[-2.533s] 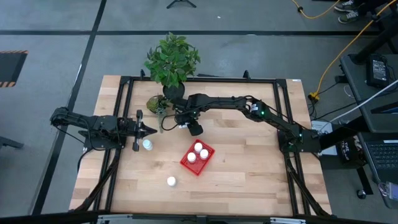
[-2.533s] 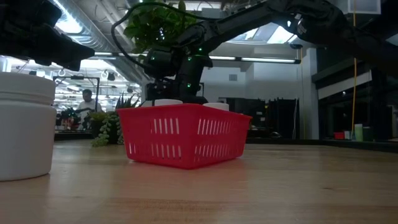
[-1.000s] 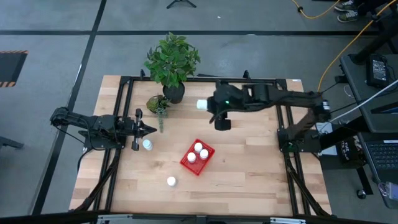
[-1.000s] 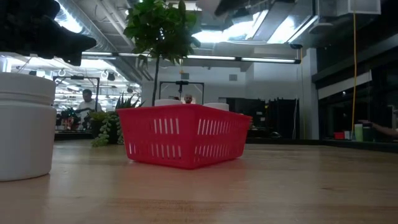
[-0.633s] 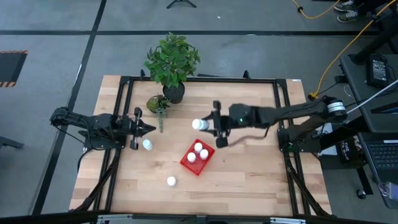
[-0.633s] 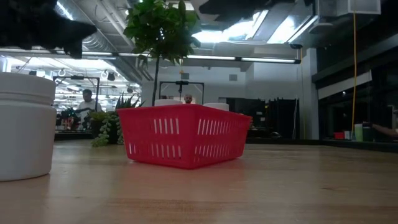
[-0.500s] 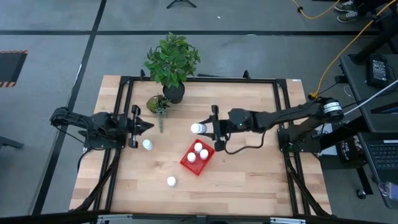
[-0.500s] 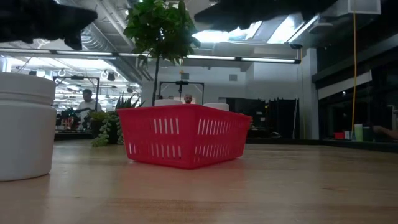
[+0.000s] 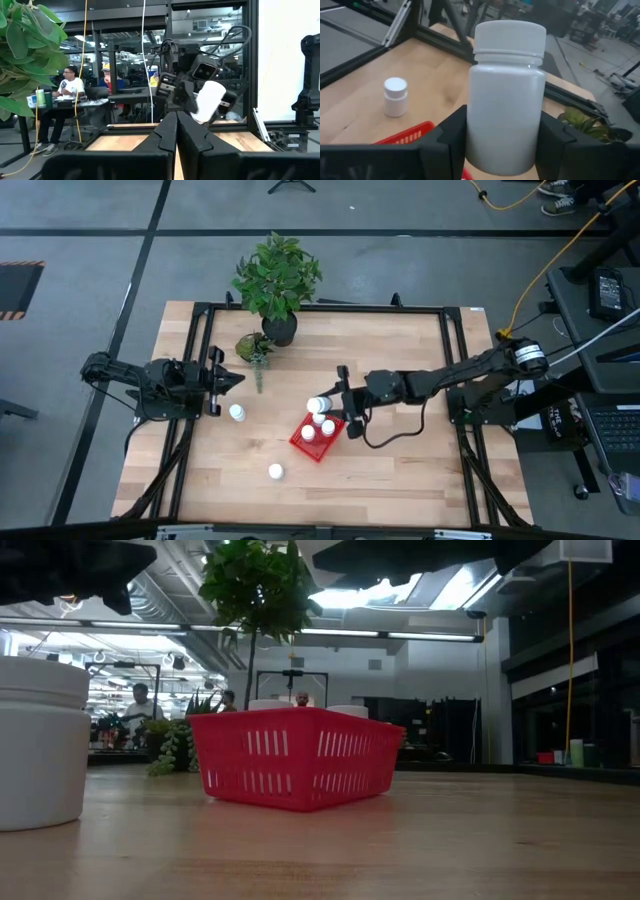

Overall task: Pick and place pill bottles into a basket
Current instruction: Put the top right white medicine bottle into the red bin

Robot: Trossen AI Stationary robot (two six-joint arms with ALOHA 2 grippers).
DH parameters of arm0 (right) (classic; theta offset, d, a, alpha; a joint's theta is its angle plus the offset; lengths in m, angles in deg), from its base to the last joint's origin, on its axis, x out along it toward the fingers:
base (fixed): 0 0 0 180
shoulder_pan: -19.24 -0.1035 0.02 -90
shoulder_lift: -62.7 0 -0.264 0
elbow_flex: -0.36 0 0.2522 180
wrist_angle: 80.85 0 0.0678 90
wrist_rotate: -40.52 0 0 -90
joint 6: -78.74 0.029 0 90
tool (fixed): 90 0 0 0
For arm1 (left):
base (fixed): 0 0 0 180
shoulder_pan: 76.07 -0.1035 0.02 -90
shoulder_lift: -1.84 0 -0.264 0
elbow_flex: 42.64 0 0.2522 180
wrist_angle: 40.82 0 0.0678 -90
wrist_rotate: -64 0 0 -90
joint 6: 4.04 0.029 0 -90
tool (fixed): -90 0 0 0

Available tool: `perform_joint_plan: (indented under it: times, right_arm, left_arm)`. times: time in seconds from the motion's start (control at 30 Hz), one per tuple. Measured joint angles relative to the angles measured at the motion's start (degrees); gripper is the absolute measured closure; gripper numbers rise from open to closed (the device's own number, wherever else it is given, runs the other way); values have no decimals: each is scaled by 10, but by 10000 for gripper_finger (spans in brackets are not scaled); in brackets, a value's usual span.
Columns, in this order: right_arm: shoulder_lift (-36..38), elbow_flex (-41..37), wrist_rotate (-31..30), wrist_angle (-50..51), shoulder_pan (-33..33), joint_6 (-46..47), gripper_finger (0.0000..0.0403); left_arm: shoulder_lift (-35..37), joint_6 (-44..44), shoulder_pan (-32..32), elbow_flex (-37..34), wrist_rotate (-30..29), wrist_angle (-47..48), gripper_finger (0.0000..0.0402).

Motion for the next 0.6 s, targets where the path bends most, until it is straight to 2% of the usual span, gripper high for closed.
perform_joint_plan:
  times: [0.3, 0.6]
  right_arm:
    - [0, 0, -26, 15, -20, 12, 240]
    - [-6, 0, -43, 8, -22, 20, 240]
  left_arm:
    - [0, -12, 0, 0, -22, 0, 399]
    - [0, -84, 0, 0, -29, -3, 392]
